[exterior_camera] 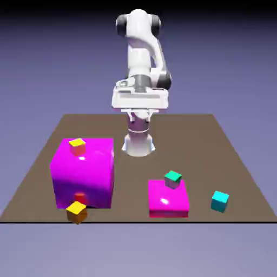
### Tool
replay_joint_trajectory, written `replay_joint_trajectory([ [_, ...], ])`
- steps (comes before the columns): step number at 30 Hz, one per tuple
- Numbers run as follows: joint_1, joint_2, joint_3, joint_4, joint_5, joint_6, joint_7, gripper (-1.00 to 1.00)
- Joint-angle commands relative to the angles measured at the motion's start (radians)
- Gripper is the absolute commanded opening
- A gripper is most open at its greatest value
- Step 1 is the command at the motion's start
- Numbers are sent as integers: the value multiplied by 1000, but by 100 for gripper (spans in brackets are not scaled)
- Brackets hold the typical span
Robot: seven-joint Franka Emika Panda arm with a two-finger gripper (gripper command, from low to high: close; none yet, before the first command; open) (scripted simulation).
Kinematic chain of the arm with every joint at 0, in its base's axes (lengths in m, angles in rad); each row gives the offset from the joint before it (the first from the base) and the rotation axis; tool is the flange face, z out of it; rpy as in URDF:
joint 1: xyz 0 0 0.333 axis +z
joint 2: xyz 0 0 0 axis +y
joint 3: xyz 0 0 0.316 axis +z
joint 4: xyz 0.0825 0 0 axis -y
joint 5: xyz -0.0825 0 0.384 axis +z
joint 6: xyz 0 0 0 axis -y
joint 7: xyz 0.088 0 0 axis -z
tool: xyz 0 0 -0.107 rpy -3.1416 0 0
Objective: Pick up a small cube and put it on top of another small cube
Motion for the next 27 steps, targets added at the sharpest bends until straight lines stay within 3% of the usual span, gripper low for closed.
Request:
replay_joint_trajectory([
  [1, 24, 36, -21, 27, 28, -37, 8, 0],
  [27, 656, 979, -575, 735, 746, -999, 226, 0],
])
